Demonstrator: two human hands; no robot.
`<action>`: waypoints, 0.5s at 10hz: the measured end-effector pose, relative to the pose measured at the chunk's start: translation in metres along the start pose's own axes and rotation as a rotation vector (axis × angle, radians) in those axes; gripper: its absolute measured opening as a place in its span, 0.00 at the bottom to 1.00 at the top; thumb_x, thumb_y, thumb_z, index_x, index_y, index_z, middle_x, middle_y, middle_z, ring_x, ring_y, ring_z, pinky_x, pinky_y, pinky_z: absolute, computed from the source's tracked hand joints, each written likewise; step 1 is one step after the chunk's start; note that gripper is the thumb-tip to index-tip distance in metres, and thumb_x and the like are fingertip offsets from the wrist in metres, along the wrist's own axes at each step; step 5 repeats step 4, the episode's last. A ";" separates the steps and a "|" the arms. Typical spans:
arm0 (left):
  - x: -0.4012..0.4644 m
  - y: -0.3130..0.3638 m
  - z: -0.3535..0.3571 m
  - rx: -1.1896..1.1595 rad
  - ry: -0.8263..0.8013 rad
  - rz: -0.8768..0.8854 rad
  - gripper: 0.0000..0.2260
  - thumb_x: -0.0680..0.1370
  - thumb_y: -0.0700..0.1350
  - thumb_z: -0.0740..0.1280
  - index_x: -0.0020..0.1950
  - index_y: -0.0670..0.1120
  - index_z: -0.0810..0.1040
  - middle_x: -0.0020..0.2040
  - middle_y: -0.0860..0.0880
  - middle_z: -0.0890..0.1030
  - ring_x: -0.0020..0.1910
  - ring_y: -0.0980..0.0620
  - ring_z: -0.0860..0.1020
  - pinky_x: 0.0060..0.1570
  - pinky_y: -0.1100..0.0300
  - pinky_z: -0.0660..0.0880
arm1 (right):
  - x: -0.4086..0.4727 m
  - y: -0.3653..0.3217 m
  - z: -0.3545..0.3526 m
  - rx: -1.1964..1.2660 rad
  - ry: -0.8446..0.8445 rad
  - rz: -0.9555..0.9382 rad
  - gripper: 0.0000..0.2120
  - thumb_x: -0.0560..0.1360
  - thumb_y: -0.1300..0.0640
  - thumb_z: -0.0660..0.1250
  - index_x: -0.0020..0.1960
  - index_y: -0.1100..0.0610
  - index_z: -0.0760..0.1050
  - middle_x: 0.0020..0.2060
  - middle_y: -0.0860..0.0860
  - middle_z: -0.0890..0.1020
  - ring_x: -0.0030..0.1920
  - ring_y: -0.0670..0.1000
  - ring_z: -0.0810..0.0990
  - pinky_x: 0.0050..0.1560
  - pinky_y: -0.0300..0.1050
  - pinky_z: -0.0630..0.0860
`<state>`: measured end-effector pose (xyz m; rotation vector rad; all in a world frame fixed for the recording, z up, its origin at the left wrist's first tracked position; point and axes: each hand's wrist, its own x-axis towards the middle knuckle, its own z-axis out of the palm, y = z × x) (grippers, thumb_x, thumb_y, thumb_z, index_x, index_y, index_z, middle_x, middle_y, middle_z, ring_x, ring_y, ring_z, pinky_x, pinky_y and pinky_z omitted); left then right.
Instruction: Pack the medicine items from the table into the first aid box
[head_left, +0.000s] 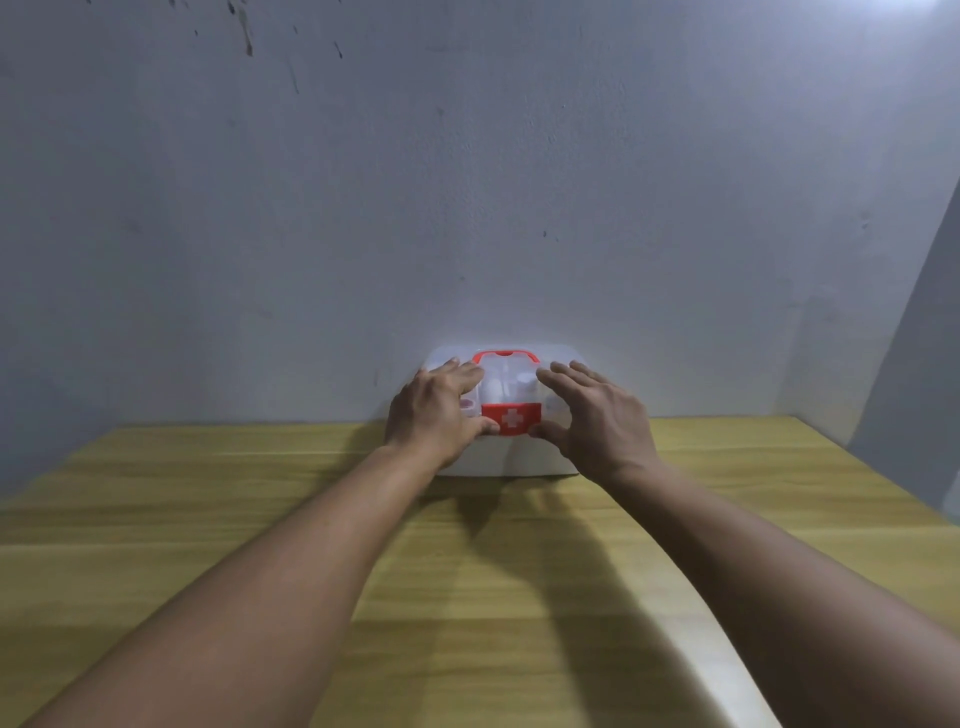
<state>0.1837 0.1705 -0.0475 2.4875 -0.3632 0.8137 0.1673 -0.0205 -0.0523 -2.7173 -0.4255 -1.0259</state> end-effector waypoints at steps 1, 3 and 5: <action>0.000 0.003 -0.003 0.023 -0.036 0.000 0.31 0.65 0.51 0.78 0.67 0.47 0.75 0.70 0.49 0.74 0.73 0.50 0.65 0.70 0.51 0.61 | -0.001 -0.001 -0.001 0.011 -0.028 0.010 0.30 0.68 0.44 0.73 0.67 0.52 0.71 0.64 0.51 0.77 0.67 0.54 0.72 0.52 0.54 0.77; -0.021 0.010 -0.022 0.335 -0.277 0.049 0.50 0.69 0.61 0.70 0.77 0.51 0.38 0.78 0.51 0.37 0.77 0.52 0.37 0.70 0.43 0.30 | -0.027 -0.002 -0.014 -0.019 -0.208 0.024 0.42 0.75 0.44 0.62 0.76 0.48 0.35 0.75 0.47 0.35 0.75 0.52 0.33 0.72 0.58 0.37; -0.062 0.005 -0.028 0.201 -0.241 0.008 0.48 0.71 0.61 0.68 0.77 0.50 0.39 0.78 0.51 0.38 0.76 0.55 0.37 0.71 0.46 0.31 | -0.072 -0.003 -0.025 0.117 -0.194 0.109 0.38 0.77 0.47 0.59 0.76 0.47 0.36 0.76 0.44 0.37 0.76 0.49 0.36 0.73 0.55 0.40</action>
